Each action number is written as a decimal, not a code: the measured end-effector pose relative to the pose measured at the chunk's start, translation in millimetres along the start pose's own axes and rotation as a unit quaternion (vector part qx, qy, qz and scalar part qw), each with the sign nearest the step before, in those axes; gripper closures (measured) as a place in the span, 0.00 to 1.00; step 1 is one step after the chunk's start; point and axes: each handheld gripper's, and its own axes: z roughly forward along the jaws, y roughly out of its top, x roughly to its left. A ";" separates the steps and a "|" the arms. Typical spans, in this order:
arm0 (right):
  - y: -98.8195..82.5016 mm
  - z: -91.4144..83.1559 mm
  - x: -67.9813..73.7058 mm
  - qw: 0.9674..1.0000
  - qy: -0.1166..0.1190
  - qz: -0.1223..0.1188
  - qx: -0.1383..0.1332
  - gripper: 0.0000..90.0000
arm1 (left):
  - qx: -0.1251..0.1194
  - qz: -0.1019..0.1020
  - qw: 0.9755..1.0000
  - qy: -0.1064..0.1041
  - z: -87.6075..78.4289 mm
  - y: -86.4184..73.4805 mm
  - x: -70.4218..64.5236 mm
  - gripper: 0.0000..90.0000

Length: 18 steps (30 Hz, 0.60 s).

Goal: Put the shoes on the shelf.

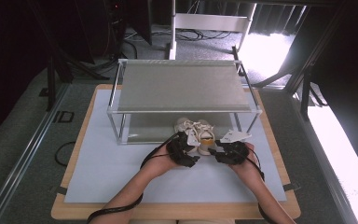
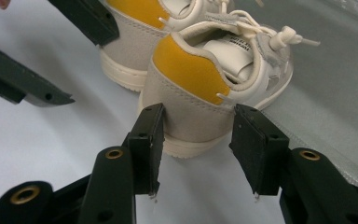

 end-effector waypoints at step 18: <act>17.5 24.0 -0.7 1.000 -0.011 0.014 0.000 0.60 | 0.004 -0.012 1.000 0.020 -4.4 -8.9 15.1 0.51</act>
